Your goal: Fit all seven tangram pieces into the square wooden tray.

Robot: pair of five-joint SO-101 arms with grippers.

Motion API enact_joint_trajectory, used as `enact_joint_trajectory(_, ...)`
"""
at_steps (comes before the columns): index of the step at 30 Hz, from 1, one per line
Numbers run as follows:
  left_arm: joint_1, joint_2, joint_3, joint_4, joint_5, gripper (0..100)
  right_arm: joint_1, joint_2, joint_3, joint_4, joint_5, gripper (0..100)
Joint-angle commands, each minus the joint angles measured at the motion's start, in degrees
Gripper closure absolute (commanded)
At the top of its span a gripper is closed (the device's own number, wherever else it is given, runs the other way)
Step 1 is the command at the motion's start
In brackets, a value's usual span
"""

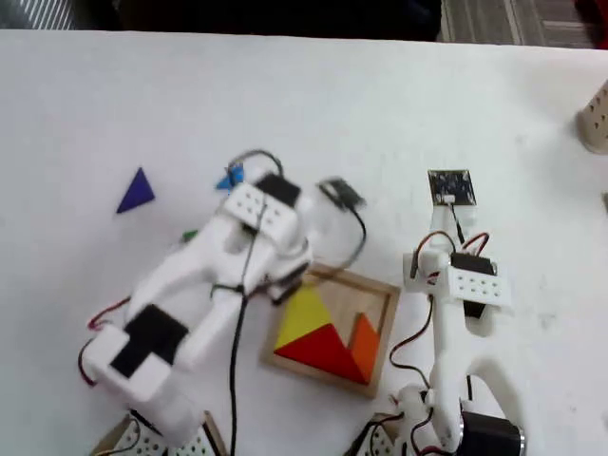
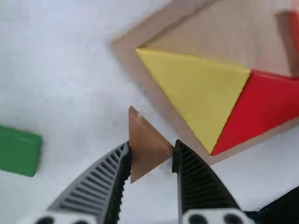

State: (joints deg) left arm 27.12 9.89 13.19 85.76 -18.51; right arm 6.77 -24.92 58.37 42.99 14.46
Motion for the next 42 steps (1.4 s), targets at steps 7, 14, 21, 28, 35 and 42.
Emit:
enact_joint_trajectory(7, 12.62, -23.52, 25.49, -14.68, -19.34, 98, -0.57, -1.27, -0.35, -0.75, 0.44, 98.1)
enact_joint_trajectory(14, 13.23, -35.47, 34.81, -22.77, -30.77, 98, -0.57, -1.27, -0.35, -0.75, 0.44, 98.1)
enact_joint_trajectory(21, 13.23, -36.18, 36.04, -25.67, -25.05, 79, -0.13, -1.54, -0.44, -0.75, 0.44, 98.1)
enact_joint_trajectory(28, 12.79, -36.18, 37.71, -31.91, -16.09, 67, 4.53, -1.80, -1.49, -0.40, 0.09, 98.1)
enact_joint_trajectory(35, 12.00, -36.70, 38.95, -34.02, 5.36, 74, 5.05, -1.36, -1.76, -0.40, 0.00, 98.1)
enact_joint_trajectory(42, 3.74, -42.59, 39.47, -28.66, 24.97, 89, 4.97, -1.36, -1.76, -0.48, 0.09, 98.1)
